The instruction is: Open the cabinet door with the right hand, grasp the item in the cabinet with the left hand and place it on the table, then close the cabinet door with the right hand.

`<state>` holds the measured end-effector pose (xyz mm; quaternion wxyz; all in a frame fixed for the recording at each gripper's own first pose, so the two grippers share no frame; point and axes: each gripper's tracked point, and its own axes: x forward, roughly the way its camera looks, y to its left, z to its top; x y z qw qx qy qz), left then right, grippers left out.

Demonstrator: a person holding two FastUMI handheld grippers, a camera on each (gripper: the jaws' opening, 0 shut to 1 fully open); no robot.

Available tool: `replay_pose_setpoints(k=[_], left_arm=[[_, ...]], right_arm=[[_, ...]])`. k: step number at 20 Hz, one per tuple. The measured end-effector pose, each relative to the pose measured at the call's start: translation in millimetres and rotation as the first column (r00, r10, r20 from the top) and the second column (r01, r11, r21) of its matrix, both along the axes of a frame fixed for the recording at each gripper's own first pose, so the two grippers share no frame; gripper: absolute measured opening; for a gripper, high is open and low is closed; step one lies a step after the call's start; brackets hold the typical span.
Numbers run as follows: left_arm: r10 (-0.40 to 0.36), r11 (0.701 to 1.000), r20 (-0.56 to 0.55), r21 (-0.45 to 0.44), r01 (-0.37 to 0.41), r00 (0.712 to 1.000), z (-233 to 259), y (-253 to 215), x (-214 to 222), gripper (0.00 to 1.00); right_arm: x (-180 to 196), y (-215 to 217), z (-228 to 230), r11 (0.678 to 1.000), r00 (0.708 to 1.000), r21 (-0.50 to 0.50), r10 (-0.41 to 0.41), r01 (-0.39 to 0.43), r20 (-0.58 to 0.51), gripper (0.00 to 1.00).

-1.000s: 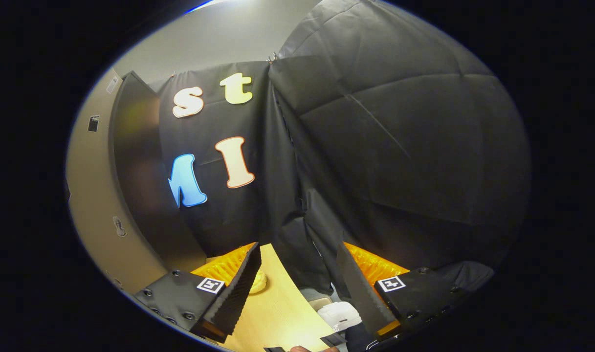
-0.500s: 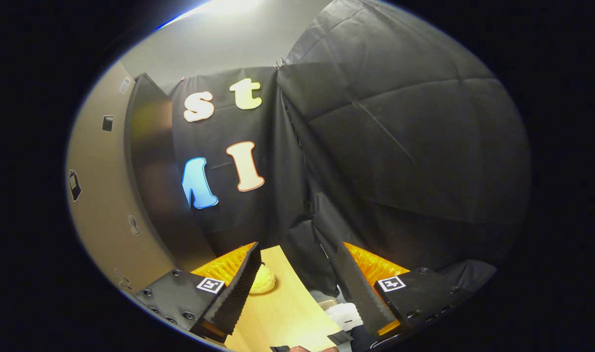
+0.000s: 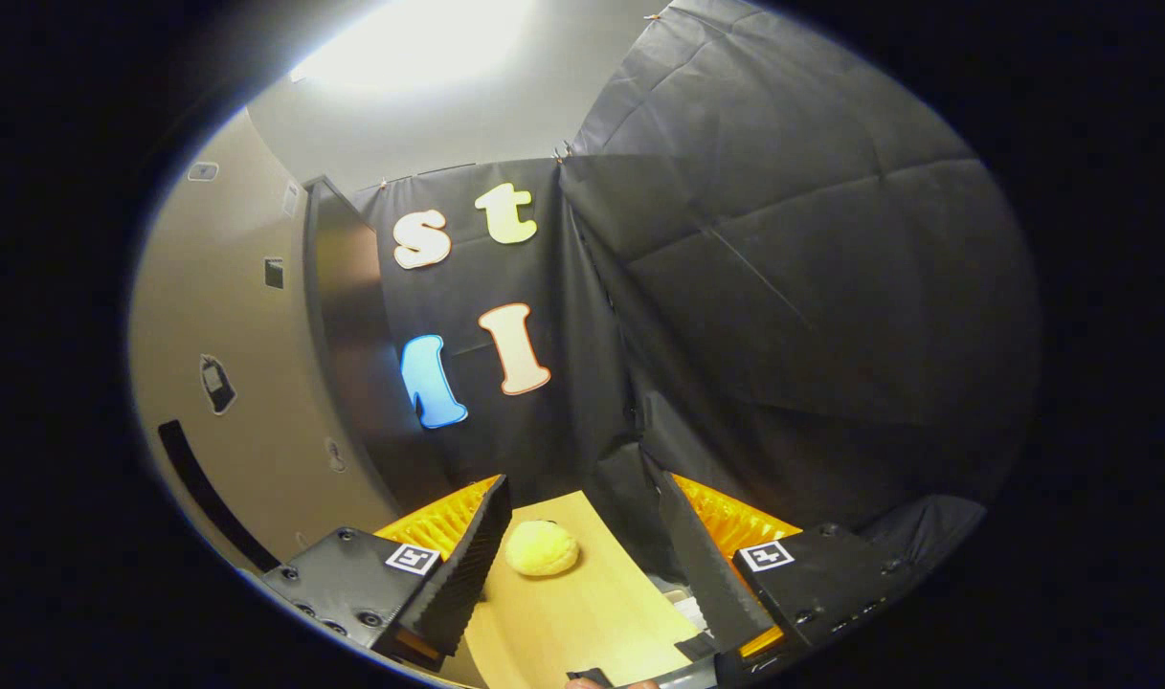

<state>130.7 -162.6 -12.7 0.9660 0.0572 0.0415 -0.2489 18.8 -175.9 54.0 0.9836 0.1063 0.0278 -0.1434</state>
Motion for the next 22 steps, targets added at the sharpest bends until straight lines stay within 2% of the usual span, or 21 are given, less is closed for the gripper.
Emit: replay_pose_setpoints(k=[1, 2, 6, 7, 9, 10, 11, 14, 15, 17, 20, 22], left_arm=[[0.026, 1.0, -0.002, -0.008, -0.026, 1.0, -6.2, 13.9, -1.0, 0.14], [0.049, 0.999, -0.016, -0.01, -0.05, 0.999, -14.8, 26.0, -4.5, 0.11], [0.113, 0.992, -0.071, -0.055, -0.117, 0.991, -63.4, 73.0, -15.2, 0.19], [0.121, 0.99, -0.077, -0.07, -0.126, 0.99, -76.1, 81.9, -17.5, 0.12], [0.14, 0.985, -0.078, -0.088, -0.147, 0.987, -100.9, 98.0, -18.4, 0.15], [0.148, 0.984, -0.086, -0.088, -0.156, 0.985, -114.7, 104.9, -19.8, 0.11], [0.158, 0.983, -0.09, -0.08, -0.165, 0.983, -129.2, 110.5, -20.8, 0.19], [0.171, 0.983, -0.095, -0.048, -0.176, 0.981, -167.4, 119.5, -22.6, 0.11], [0.183, 0.982, -0.083, -0.027, -0.186, 0.98, -177.8, 123.1, -22.5, 0.18], [0.201, 0.98, -0.084, 0.009, -0.201, 0.976, -203.7, 126.6, -21.2, 0.11], [0.191, 0.981, -0.112, 0.005, -0.192, 0.975, -236.3, 123.6, -21.3, 0.15], [0.196, 0.981, -0.114, 0.009, -0.196, 0.974, -257.4, 122.2, -22.7, 0.12]], right_arm=[[-3.7, 3.2, -0.3, 1.0, 1.0, -0.013, 0.005, -0.005, -0.004, 0.98], [-6.2, 10.8, 3.1, 1.0, 1.0, -0.018, 0.019, -0.019, -0.001, 0.98], [-12.6, 34.7, 14.3, 0.997, 0.998, -0.036, 0.064, -0.064, 0.019, 0.98], [-14.2, 39.3, 14.8, 0.997, 0.998, -0.048, 0.068, -0.068, 0.015, 0.98], [-15.1, 49.0, 13.1, 0.995, 0.997, -0.057, 0.079, -0.079, 0.001, 0.98], [-15.5, 54.1, 12.7, 0.995, 0.996, -0.058, 0.086, -0.086, -0.003, 0.98], [-15.6, 58.6, 14.9, 0.994, 0.996, -0.061, 0.088, -0.088, 0.0, 0.97], [-14.1, 71.2, 14.0, 0.993, 0.995, -0.075, 0.096, -0.095, 0.002, 1.0], [-13.2, 75.3, 10.8, 0.992, 0.995, -0.075, 0.101, -0.101, -0.004, 0.98], [-10.6, 82.6, 4.9, 0.991, 0.994, -0.07, 0.109, -0.11, -0.018, 0.98], [-12.4, 89.8, -1.7, 0.991, 0.994, -0.083, 0.1, -0.104, -0.048, 0.98], [-14.6, 97.0, -7.1, 0.991, 0.993, -0.082, 0.102, -0.107, -0.067, 0.98]])
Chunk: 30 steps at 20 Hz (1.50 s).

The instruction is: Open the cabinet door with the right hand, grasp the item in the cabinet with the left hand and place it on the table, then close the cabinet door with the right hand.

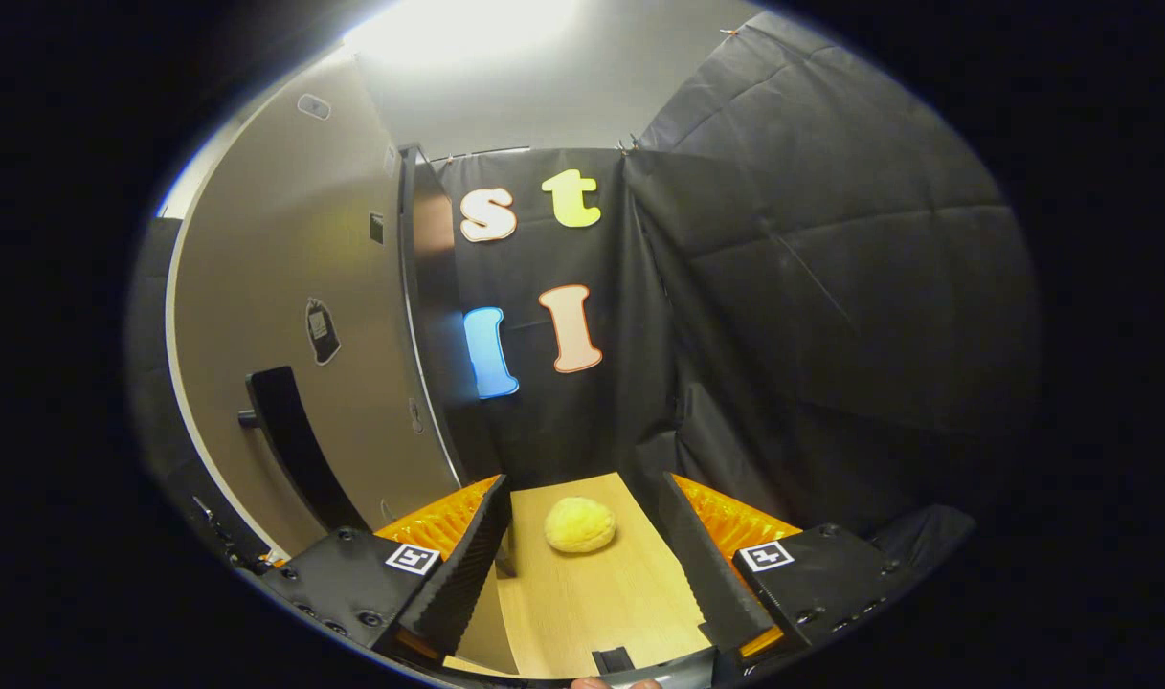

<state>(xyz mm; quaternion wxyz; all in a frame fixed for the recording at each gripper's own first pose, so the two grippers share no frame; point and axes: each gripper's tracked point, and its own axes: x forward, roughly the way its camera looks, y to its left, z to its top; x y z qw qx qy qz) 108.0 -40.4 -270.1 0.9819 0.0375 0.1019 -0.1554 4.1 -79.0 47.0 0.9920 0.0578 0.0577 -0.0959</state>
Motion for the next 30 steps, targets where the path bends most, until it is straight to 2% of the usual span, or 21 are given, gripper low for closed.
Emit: replay_pose_setpoints(k=[1, 2, 4, 5, 6, 7, 10, 11, 13, 17, 18, 19, 20, 21, 22, 25, 26, 27, 28, 30], left_arm=[[0.003, 1.0, -0.004, -0.001, -0.003, 1.0, -11.2, -1.8, 0.3, 0.12], [0.009, 1.0, -0.018, -0.005, -0.009, 1.0, -23.5, -1.5, -2.4, 0.18], [0.003, 1.0, -0.037, -0.002, -0.003, 0.999, -45.4, -6.2, -8.7, 0.12], [0.004, 1.0, -0.048, 0.004, -0.003, 0.999, -54.4, -5.7, -12.1, 0.15], [0.003, 1.0, -0.059, 0.011, -0.002, 0.998, -64.2, -5.7, -15.0, 0.12], [-0.002, 1.0, -0.058, 0.019, 0.004, 0.998, -68.9, -7.7, -17.4, 0.15], [-0.02, 0.999, -0.05, 0.042, 0.022, 0.999, -77.1, -10.9, -24.3, 0.15], [-0.02, 0.999, -0.051, 0.047, 0.023, 0.998, -81.1, -10.1, -25.0, 0.19], [-0.021, 0.999, -0.053, 0.048, 0.023, 0.998, -86.5, -10.0, -27.8, 0.19], [-0.032, 0.998, -0.058, 0.06, 0.035, 0.998, -95.2, -10.2, -31.7, 0.12], [-0.034, 0.997, -0.061, 0.065, 0.038, 0.998, -97.3, -9.9, -32.5, 0.15], [-0.033, 0.997, -0.059, 0.066, 0.037, 0.998, -99.2, -8.5, -33.4, 0.12], [-0.039, 0.997, -0.047, 0.064, 0.042, 0.998, -96.0, -9.6, -34.3, 0.16], [-0.042, 0.997, -0.047, 0.063, 0.045, 0.998, -97.9, -10.0, -36.9, 0.12], [-0.043, 0.997, -0.039, 0.065, 0.045, 0.998, -97.1, -9.7, -37.6, 0.16], [-0.052, 0.996, -0.048, 0.065, 0.055, 0.997, -97.6, -13.1, -39.2, 0.18], [-0.053, 0.996, -0.047, 0.064, 0.056, 0.998, -96.9, -12.2, -38.3, 0.24], [-0.049, 0.996, -0.046, 0.066, 0.052, 0.998, -93.5, -10.3, -39.1, 0.19], [-0.057, 0.997, -0.038, 0.058, 0.059, 0.998, -87.4, -11.7, -40.9, 0.27], [-0.067, 0.996, -0.022, 0.054, 0.068, 0.998, -75.7, -14.1, -43.1, 0.55]], right_arm=[[-0.4, 1.7, -3.4, 1.0, 1.0, 0.004, -0.002, 0.002, -0.011, 0.98], [-1.0, 1.9, -5.0, 1.0, 1.0, 0.006, -0.01, 0.01, -0.017, 0.98], [2.1, 0.4, -7.7, 1.0, 0.999, 0.006, -0.022, 0.022, -0.027, 0.98], [3.0, -0.5, -9.2, 1.0, 0.999, 0.006, -0.03, 0.03, -0.036, 0.98], [2.7, -0.1, -11.3, 0.999, 0.999, 0.012, -0.033, 0.034, -0.043, 0.98], [2.8, 0.3, -9.9, 0.999, 0.998, 0.019, -0.036, 0.037, -0.042, 0.98], [1.0, -3.0, -9.7, 0.998, 0.997, 0.035, -0.058, 0.059, -0.041, 0.98], [0.0, -4.0, -10.2, 0.997, 0.997, 0.034, -0.068, 0.069, -0.046, 0.98], [-1.7, -6.1, -10.7, 0.996, 0.996, 0.035, -0.078, 0.08, -0.049, 0.98], [-2.3, -6.4, -7.4, 0.994, 0.995, 0.065, -0.089, 0.092, -0.039, 0.98], [-1.5, -7.4, -6.9, 0.993, 0.995, 0.069, -0.093, 0.096, -0.035, 0.98], [-2.1, -7.2, -6.3, 0.993, 0.995, 0.07, -0.096, 0.098, -0.031, 0.98], [-2.3, -7.2, -5.5, 0.992, 0.995, 0.071, -0.099, 0.101, -0.03, 0.98], [-2.5, -6.9, -5.6, 0.992, 0.995, 0.073, -0.101, 0.103, -0.028, 0.98], [-4.0, -6.4, -6.9, 0.992, 0.994, 0.074, -0.102, 0.104, -0.03, 0.98], [-4.8, -3.8, -11.8, 0.993, 0.994, 0.062, -0.103, 0.105, -0.04, 0.98], [-4.8, -3.4, -12.7, 0.993, 0.994, 0.056, -0.103, 0.105, -0.044, 0.98], [-5.1, -2.4, -13.4, 0.993, 0.994, 0.051, -0.104, 0.106, -0.045, 0.98], [-4.9, -2.1, -16.1, 0.993, 0.993, 0.048, -0.108, 0.11, -0.045, 0.98], [-7.2, -0.8, -24.5, 0.992, 0.993, 0.049, -0.11, 0.113, -0.051, 0.98]])
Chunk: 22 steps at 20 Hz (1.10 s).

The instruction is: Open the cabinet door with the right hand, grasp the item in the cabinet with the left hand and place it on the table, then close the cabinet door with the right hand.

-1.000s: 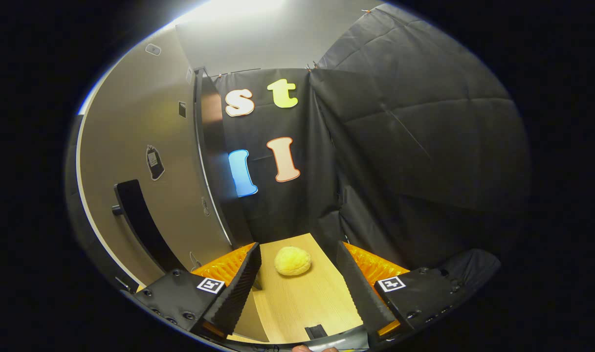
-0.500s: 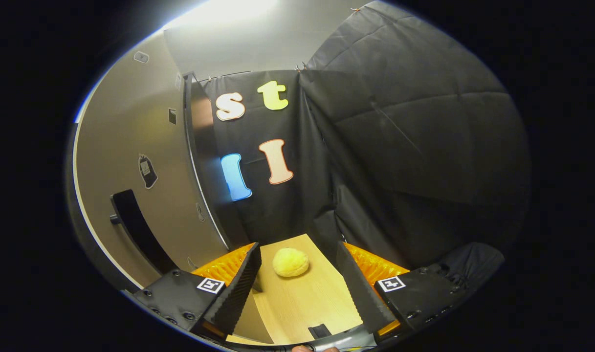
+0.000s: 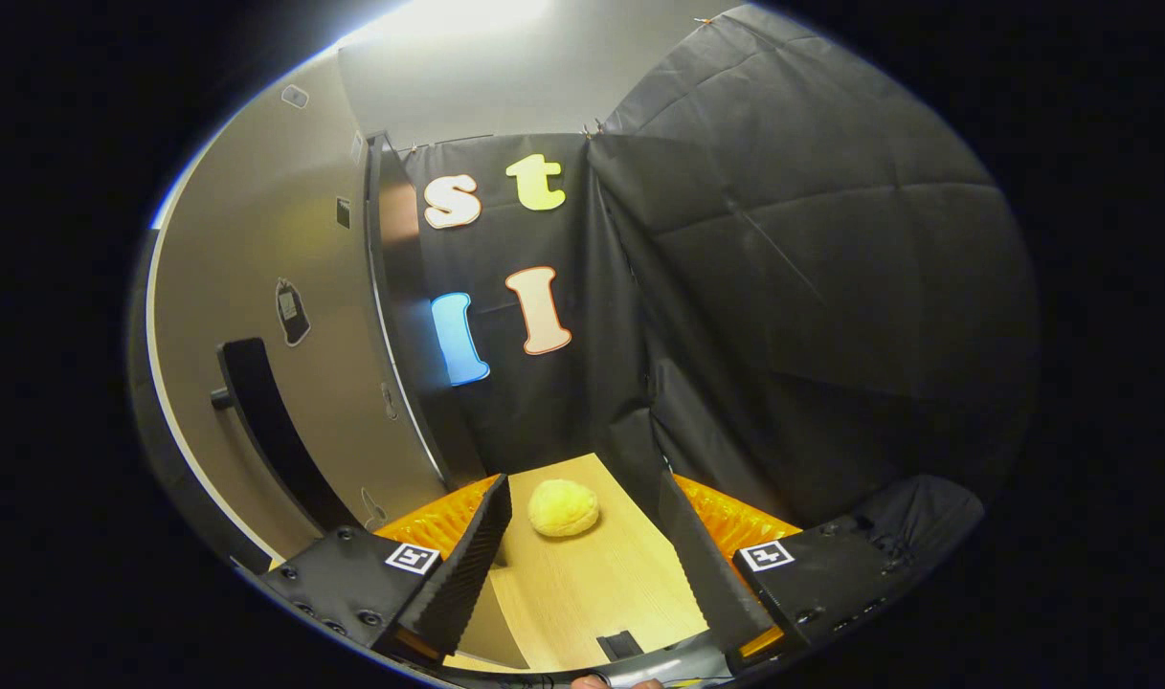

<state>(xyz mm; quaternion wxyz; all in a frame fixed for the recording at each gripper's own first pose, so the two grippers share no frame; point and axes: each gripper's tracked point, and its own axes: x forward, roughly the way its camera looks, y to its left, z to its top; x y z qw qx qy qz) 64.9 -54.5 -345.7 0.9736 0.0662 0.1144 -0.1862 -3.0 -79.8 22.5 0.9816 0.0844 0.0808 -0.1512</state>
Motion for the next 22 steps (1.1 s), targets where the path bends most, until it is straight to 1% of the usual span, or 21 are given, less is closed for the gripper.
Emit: replay_pose_setpoints(k=[3, 6, 8, 9, 10, 11, 13, 15, 17, 18, 19, 20, 22], left_arm=[[0.007, 1.0, 0.008, 0.019, -0.008, 1.0, 15.9, 4.3, -5.3, 0.96], [0.022, 1.0, 0.035, 0.015, -0.023, 0.999, 41.7, 9.7, -11.3, 0.96], [0.051, 0.999, 0.046, 0.008, -0.052, 0.998, 63.7, 17.6, -18.1, 0.96], [0.079, 0.997, 0.064, 0.002, -0.079, 0.995, 79.9, 22.6, -22.4, 0.96], [0.125, 0.992, 0.084, -0.003, -0.125, 0.989, 97.4, 29.4, -24.8, 0.98], [0.162, 0.987, 0.092, -0.023, -0.16, 0.982, 113.0, 33.6, -29.6, 0.95], [0.199, 0.978, 0.087, -0.072, -0.193, 0.976, 142.8, 26.5, -40.0, 0.96], [0.245, 0.967, 0.094, -0.093, -0.236, 0.965, 178.4, 23.3, -50.1, 0.95], [0.309, 0.949, 0.104, -0.1, -0.299, 0.945, 214.7, 23.7, -60.3, 0.94], [0.34, 0.938, 0.101, -0.103, -0.33, 0.935, 230.8, 22.5, -64.1, 0.96], [0.355, 0.932, 0.1, -0.118, -0.343, 0.93, 245.8, 16.7, -68.6, 0.94], [0.365, 0.926, 0.094, -0.139, -0.351, 0.926, 258.6, 11.8, -72.3, 0.95], [0.357, 0.922, 0.092, -0.192, -0.336, 0.929, 286.0, -3.7, -79.3, 0.95]], right_arm=[[-0.6, 0.6, -11.3, 0.999, 1.0, 0.032, 0.0, 0.0, -0.005, 0.98], [-0.7, -8.0, -16.7, 0.999, 1.0, 0.048, -0.011, 0.011, 0.007, 0.98], [3.5, -13.7, -19.1, 0.998, 1.0, 0.06, -0.013, 0.012, 0.017, 0.98], [6.7, -16.3, -17.6, 0.998, 1.0, 0.065, -0.011, 0.009, 0.027, 0.98], [11.0, -17.9, -18.3, 0.998, 1.0, 0.07, -0.003, 0.0, 0.031, 0.98], [15.2, -20.7, -18.5, 0.997, 0.999, 0.074, 0.01, -0.012, 0.03, 0.98], [21.5, -33.8, -20.5, 0.998, 1.0, 0.065, 0.011, -0.012, 0.024, 0.98], [23.0, -40.9, -15.2, 0.999, 0.999, 0.05, 0.019, -0.02, 0.029, 0.98], [21.4, -48.0, -11.5, 0.999, 0.999, 0.025, 0.02, -0.021, 0.036, 0.98], [19.9, -54.3, -8.3, 1.0, 0.999, 0.012, 0.01, -0.01, 0.046, 0.98], [18.7, -54.3, -5.3, 1.0, 0.998, 0.003, 0.012, -0.012, 0.055, 0.98], [19.1, -53.8, -3.7, 1.0, 0.998, -0.004, 0.021, -0.02, 0.06, 0.98], [20.1, -49.4, -1.5, 0.998, 0.996, -0.012, 0.056, -0.055, 0.065, 0.98]])
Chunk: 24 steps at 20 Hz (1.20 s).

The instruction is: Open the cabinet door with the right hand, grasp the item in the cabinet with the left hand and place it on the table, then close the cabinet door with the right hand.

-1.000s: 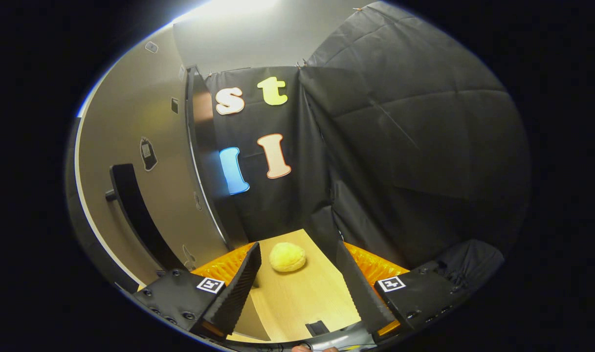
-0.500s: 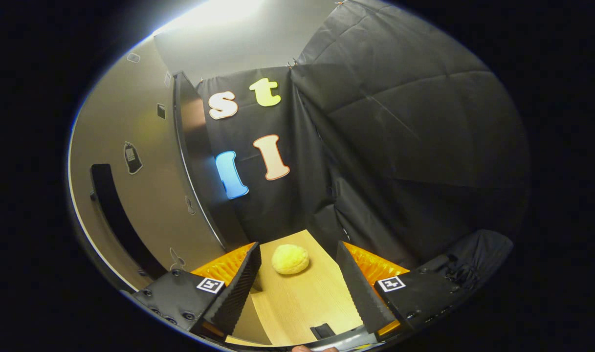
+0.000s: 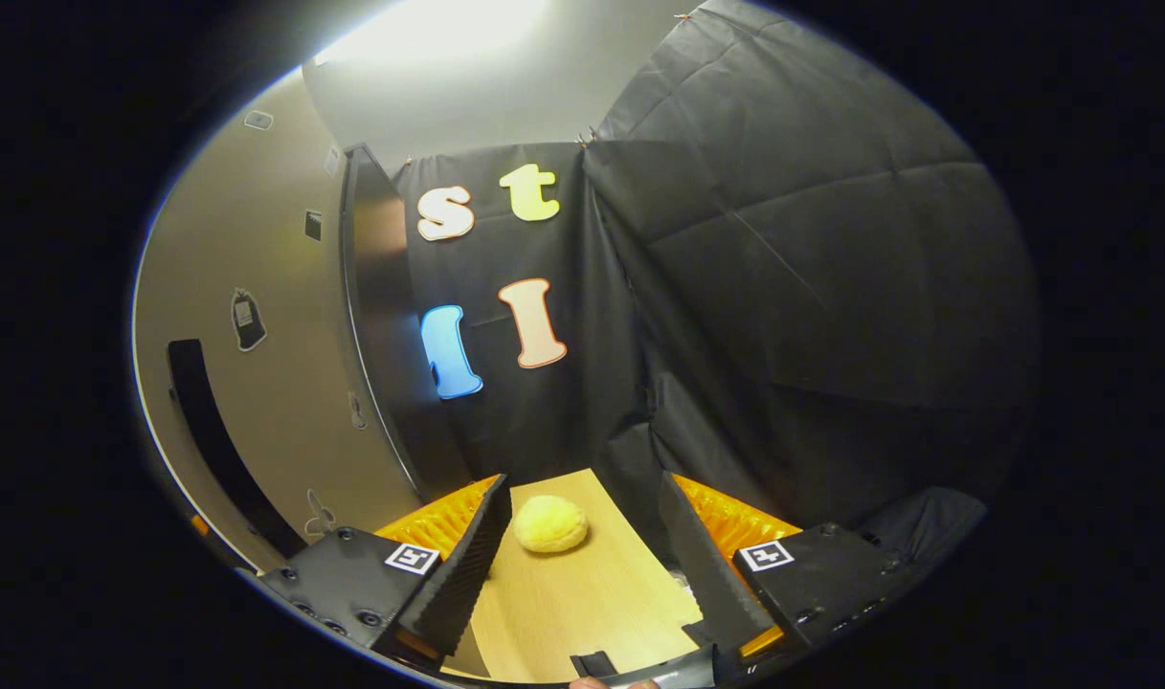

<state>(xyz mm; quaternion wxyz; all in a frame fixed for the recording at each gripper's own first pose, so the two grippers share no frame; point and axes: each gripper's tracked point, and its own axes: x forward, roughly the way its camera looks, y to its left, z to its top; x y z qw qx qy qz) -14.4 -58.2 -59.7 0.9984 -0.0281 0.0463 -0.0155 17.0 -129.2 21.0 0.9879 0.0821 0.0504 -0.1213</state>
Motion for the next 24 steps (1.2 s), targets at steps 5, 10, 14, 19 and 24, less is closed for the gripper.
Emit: replay_pose_setpoints(k=[5, 10, 14, 19, 24], left_arm=[[0.053, 0.999, -0.014, -0.005, -0.053, 0.998, 37.5, -5.1, -7.5, 0.95], [0.114, 0.993, -0.045, 0.03, -0.112, 0.993, 52.3, 4.5, 1.7, 0.95], [0.143, 0.988, 0.033, 0.046, -0.145, 0.989, 94.1, 13.1, 11.7, 0.94], [0.117, 0.992, 0.037, 0.051, -0.119, 0.992, 94.6, 6.9, 26.5, 0.95], [0.058, 0.998, 0.007, 0.033, -0.058, 0.998, 84.3, 4.6, 41.6, 0.95]], right_arm=[[0.0, 13.2, 13.9, 0.992, 0.994, -0.055, 0.111, -0.11, 0.017, 0.98], [-3.5, 14.3, 15.3, 0.975, 0.984, -0.133, 0.181, -0.178, 0.008, 0.98], [-0.8, 21.5, 17.0, 0.97, 0.973, -0.082, 0.231, -0.23, 0.009, 0.98], [5.3, 38.3, 33.5, 0.967, 0.967, -0.071, 0.248, -0.244, 0.054, 0.98], [1.5, 67.0, 51.3, 0.959, 0.964, -0.134, 0.258, -0.249, 0.059, 0.98]])
